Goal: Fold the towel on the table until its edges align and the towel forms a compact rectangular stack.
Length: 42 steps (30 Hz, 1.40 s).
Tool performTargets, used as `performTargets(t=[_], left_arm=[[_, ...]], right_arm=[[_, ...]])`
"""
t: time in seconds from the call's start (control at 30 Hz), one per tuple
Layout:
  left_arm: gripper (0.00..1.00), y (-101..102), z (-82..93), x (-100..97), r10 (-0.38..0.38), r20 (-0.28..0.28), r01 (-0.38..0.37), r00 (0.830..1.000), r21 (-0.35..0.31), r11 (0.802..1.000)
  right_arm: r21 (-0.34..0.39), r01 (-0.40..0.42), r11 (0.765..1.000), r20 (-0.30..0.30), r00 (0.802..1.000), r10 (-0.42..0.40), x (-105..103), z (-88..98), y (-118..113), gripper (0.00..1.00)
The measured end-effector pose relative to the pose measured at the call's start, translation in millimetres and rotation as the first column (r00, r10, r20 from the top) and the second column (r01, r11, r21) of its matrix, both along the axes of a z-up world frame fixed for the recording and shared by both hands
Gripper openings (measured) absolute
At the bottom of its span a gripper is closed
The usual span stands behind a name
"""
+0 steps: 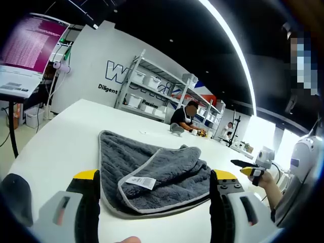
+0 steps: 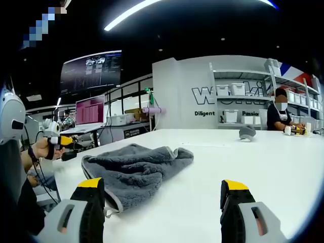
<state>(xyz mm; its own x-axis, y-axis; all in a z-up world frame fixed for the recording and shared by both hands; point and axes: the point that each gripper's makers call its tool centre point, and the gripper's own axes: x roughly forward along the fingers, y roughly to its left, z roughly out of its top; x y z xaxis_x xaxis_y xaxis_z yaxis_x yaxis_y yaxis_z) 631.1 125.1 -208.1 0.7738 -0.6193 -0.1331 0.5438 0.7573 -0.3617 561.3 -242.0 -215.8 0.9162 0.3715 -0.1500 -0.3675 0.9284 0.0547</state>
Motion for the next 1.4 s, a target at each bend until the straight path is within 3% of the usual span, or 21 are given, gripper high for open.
performTargets(t=[0.53,0.7,0.83,0.97,1.03,1.13,1.3,1.37,1.4], left_arm=[[0.94,-6,4.1,4.7,-0.030,0.006,0.030,1.000,0.022,0.999],[0.93,-22,18.4,20.8,-0.118,0.041,0.114,0.992,0.090,0.989],[0.93,-41,31.7,43.7,-0.198,0.073,0.183,0.977,0.171,0.968],[0.93,-70,42.7,67.2,-0.311,0.099,0.281,0.945,0.236,0.930],[0.92,-91,41.4,83.1,-0.392,0.092,0.355,0.915,0.274,0.894],[0.92,-111,29.8,107.7,-0.437,0.047,0.397,0.898,0.338,0.853],[0.86,-160,12.1,141.0,-0.560,-0.005,0.516,0.829,0.394,0.761],[0.85,-176,3.2,153.5,-0.581,-0.024,0.540,0.814,0.402,0.740],[0.83,-186,-4.5,159.1,-0.599,-0.041,0.558,0.800,0.416,0.718]], right_arm=[[0.010,0.001,1.000,-0.003,1.000,-0.001,-2,-1.7,-1,0.99],[0.011,0.004,1.000,-0.003,1.000,-0.004,-4,-2.5,-3,0.99],[0.016,0.009,1.000,0.001,1.000,-0.009,-6,-2.2,-4,0.99],[0.018,0.013,1.000,0.003,1.000,-0.013,-10,-2.4,-6,0.99],[0.020,0.017,1.000,0.005,1.000,-0.017,-12,-2.1,-8,0.99],[0.023,0.021,1.000,0.007,1.000,-0.021,-14,-1.2,-10,0.99],[0.025,0.035,0.999,0.017,0.999,-0.036,-19,1.8,-15,0.99],[0.021,0.042,0.999,0.015,0.999,-0.042,-20,1.2,-18,0.99],[0.019,0.045,0.999,0.014,0.999,-0.045,-21,0.7,-19,0.99]])
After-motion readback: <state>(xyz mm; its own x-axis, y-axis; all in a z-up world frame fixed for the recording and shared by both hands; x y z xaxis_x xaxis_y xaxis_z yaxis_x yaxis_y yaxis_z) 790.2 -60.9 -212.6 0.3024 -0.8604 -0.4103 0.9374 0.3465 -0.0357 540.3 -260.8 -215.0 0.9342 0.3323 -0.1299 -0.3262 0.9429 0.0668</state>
